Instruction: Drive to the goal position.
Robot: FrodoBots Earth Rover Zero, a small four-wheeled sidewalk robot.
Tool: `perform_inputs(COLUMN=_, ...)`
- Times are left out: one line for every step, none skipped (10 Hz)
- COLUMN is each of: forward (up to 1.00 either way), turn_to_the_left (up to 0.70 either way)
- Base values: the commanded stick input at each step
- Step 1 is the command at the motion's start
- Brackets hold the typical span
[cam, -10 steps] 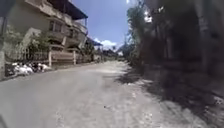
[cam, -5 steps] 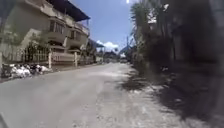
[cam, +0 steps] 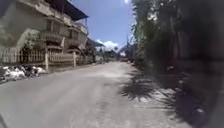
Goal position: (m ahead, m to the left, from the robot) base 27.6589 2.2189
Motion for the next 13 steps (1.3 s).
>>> perform_inputs(forward=0.85, turn_to_the_left=0.01)
perform_inputs(forward=0.85, turn_to_the_left=0.0)
perform_inputs(forward=0.85, turn_to_the_left=0.0)
perform_inputs(forward=0.85, turn_to_the_left=0.08)
perform_inputs(forward=0.85, turn_to_the_left=0.01)
perform_inputs(forward=0.85, turn_to_the_left=0.06)
perform_inputs(forward=0.85, turn_to_the_left=0.03)
perform_inputs(forward=0.85, turn_to_the_left=0.03)
perform_inputs(forward=0.85, turn_to_the_left=0.02)
perform_inputs(forward=0.85, turn_to_the_left=-0.17)
perform_inputs(forward=0.85, turn_to_the_left=-0.34)
perform_inputs(forward=0.85, turn_to_the_left=-0.34)
perform_inputs(forward=0.85, turn_to_the_left=-0.34)
